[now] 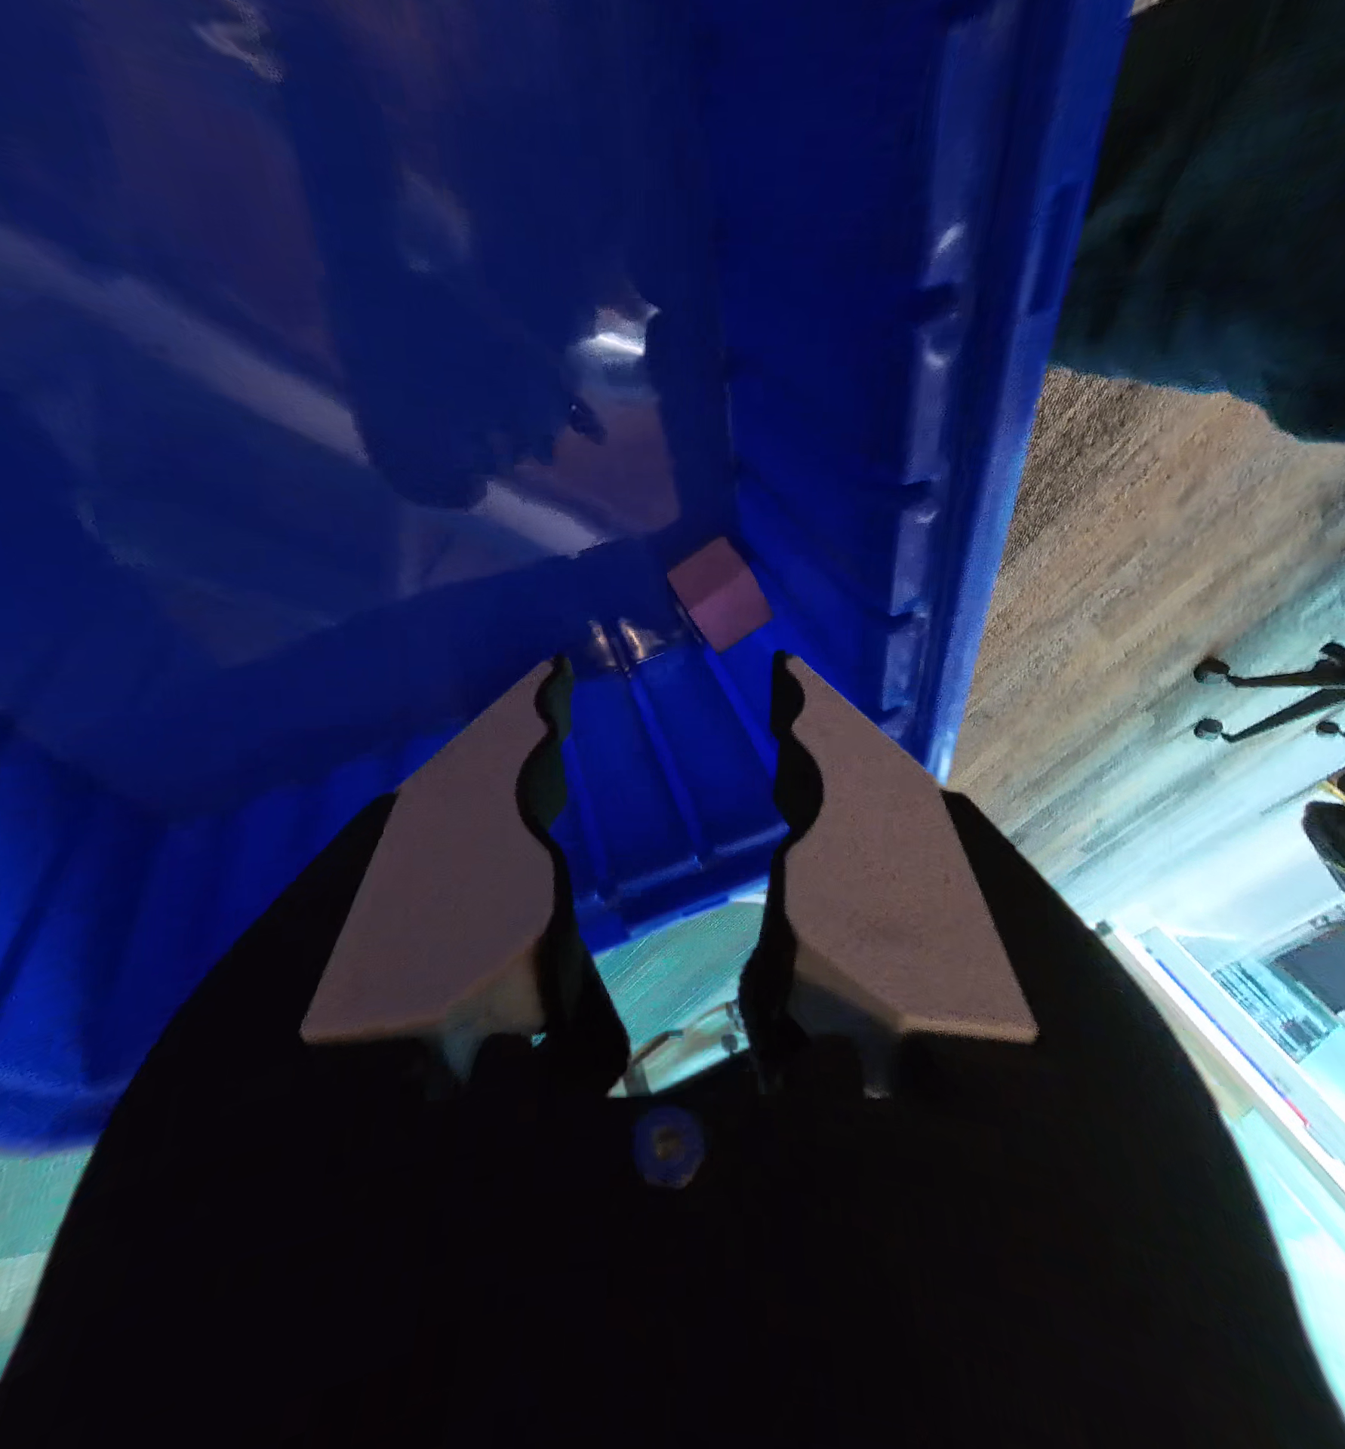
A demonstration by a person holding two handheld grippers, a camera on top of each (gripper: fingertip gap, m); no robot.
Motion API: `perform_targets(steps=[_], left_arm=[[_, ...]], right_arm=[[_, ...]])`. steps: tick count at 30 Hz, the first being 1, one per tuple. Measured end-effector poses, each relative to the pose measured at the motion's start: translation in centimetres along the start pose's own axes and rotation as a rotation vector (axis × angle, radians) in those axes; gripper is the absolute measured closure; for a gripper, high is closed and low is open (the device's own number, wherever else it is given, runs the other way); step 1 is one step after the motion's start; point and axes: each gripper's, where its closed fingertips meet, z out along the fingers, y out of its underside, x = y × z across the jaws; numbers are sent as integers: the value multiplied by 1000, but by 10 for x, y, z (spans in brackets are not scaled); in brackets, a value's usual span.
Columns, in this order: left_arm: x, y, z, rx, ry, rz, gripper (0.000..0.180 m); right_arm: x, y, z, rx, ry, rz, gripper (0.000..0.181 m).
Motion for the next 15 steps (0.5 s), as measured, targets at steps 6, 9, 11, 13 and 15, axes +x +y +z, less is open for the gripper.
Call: perform_targets(steps=[6,9,11,13,15], left_arm=[[-4,4,37,-49,-20,83,118],[-2,6,51,-70,-52,128,117],[-2,10,60,-83,-84,142,121],[-4,11,63,-56,-89,104,118],[-5,11,63,-44,-57,78,117]], right_arm=[[5,-11,36,-6,-51,56,173],[6,-19,46,12,-64,74,174],[8,-21,52,10,-60,83,174],[8,-23,56,13,-63,95,174],[9,-25,59,17,-66,107,174]])
